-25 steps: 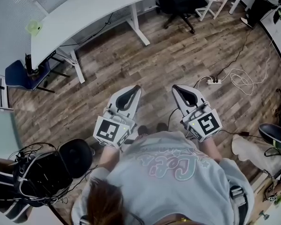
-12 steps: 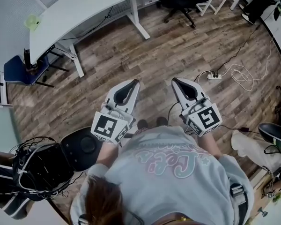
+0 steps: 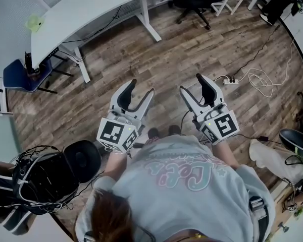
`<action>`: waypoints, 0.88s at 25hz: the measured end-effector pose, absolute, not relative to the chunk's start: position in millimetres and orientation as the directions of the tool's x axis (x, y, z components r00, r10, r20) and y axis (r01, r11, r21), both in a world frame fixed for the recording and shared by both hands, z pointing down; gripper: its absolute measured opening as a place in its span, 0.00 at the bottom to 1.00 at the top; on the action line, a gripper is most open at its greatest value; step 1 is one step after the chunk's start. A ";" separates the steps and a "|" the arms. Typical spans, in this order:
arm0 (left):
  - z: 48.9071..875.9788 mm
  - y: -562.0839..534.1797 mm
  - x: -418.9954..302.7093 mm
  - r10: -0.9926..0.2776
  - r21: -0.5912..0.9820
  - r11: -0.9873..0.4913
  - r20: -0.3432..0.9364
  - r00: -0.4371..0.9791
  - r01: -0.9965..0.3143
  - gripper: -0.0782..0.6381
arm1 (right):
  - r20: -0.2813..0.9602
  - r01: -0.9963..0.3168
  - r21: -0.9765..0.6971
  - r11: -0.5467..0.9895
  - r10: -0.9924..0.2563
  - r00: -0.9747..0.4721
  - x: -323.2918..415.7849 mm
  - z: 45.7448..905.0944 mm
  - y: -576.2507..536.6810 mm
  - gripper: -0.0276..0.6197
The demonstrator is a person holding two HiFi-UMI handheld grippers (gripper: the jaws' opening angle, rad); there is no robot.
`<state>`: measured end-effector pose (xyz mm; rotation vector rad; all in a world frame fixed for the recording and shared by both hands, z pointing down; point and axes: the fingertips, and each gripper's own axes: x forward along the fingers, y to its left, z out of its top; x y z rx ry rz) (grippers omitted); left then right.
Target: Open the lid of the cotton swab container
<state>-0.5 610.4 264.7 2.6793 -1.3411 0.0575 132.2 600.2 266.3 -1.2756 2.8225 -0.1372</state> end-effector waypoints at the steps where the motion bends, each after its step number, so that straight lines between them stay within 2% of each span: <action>1: 263.6 609.5 -3.9 -0.804 0.112 -0.578 0.093 0.588 -0.808 0.44 | -0.012 -0.754 -0.101 0.649 -0.759 -0.651 134.1 265.5 598.9 0.46; 5: 258.1 606.4 -12.9 -0.830 0.101 -0.546 0.066 0.553 -0.832 0.51 | -0.023 -0.779 -0.099 0.619 -0.784 -0.620 140.0 267.8 595.0 0.54; 10: 258.7 607.2 -15.7 -0.834 0.097 -0.541 0.066 0.548 -0.835 0.51 | 0.004 -0.773 -0.102 0.626 -0.777 -0.630 135.5 273.6 597.4 0.54; 16: 269.7 606.6 -15.5 -0.825 0.093 -0.552 0.085 0.559 -0.828 0.51 | -0.037 -0.765 -0.119 0.633 -0.773 -0.633 132.9 270.4 600.3 0.54; 22: 266.9 607.9 -24.4 -0.826 0.089 -0.551 0.082 0.557 -0.830 0.51 | -0.018 -0.782 -0.100 0.615 -0.787 -0.616 129.8 270.7 599.5 0.54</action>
